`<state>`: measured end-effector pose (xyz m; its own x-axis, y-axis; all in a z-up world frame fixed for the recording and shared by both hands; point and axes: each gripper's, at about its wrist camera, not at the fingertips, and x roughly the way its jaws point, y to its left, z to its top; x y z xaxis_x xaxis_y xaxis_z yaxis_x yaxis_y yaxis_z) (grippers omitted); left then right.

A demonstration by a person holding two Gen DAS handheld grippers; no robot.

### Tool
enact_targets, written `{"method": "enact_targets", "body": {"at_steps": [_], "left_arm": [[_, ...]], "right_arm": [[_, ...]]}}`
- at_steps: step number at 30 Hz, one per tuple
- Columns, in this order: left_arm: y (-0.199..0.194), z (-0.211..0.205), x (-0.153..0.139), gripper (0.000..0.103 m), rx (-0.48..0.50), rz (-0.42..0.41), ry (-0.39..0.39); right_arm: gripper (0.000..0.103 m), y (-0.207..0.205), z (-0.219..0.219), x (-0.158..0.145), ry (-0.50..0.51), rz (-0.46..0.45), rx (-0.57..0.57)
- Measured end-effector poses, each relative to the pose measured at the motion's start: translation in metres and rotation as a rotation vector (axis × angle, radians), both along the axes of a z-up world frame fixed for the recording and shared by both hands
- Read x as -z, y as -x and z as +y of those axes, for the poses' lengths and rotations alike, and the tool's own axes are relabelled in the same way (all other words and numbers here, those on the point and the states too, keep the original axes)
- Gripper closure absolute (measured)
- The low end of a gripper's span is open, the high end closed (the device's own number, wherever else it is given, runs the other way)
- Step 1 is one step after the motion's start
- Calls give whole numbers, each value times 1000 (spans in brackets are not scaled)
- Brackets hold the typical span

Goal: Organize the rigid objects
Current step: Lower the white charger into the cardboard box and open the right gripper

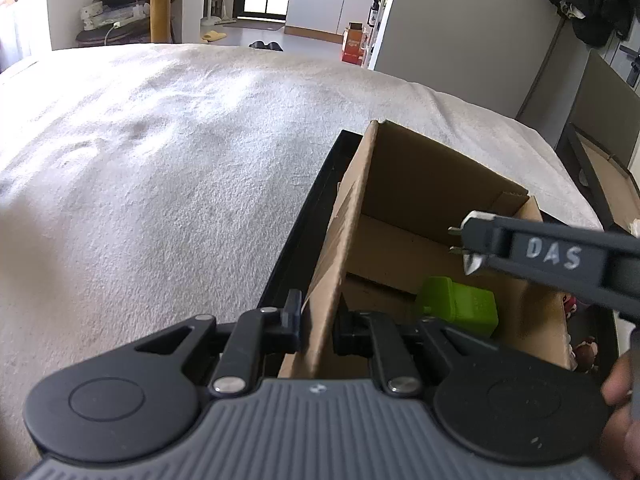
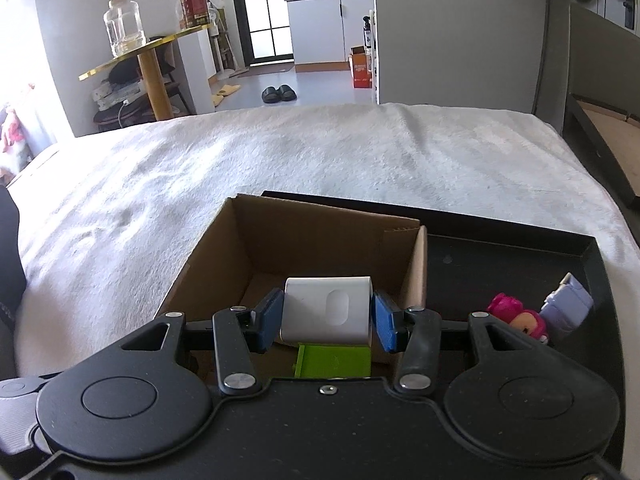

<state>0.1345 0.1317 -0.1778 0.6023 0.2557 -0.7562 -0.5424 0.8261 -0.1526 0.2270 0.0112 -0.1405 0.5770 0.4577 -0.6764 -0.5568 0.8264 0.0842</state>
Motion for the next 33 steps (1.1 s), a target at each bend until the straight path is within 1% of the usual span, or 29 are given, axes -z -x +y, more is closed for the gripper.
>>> {"method": "enact_targets", "body": {"at_steps": [3, 6, 8, 9, 12, 14, 17, 21, 23, 26, 28, 33], "left_arm": [[-1, 1, 1, 90, -4, -2, 3], [-1, -1, 1, 89, -6, -5, -7], [-2, -4, 0, 89, 0, -4, -16], [-2, -4, 0, 89, 1, -7, -15], [-1, -4, 0, 89, 8, -11, -13], [-1, -5, 1, 89, 17, -9, -23], [1, -7, -1, 90, 14, -14, -26], [1, -10, -4, 90, 14, -15, -51], [1, -11, -6, 90, 11, -18, -59], [0, -12, -7, 90, 15, -13, -74], [-1, -15, -8, 89, 20, -8, -95], [-3, -19, -9, 85, 27, 16, -108]], "right_arm": [[54, 1, 8, 3, 36, -3, -16], [51, 5, 4, -1, 26, -10, -10], [45, 7, -2, -4, 21, -12, -4], [44, 8, -4, -6, 23, -14, -1], [36, 10, -15, -11, 16, -20, 10], [28, 11, -26, -14, 2, -30, 27], [20, 14, -42, -19, -12, -47, 53], [15, 16, -60, -23, -26, -66, 70], [9, 19, -67, -26, -25, -88, 81], [6, 22, -78, -29, -42, -108, 86], [4, 21, -85, -31, -41, -111, 110], [3, 18, -103, -34, -71, -93, 139]]}}
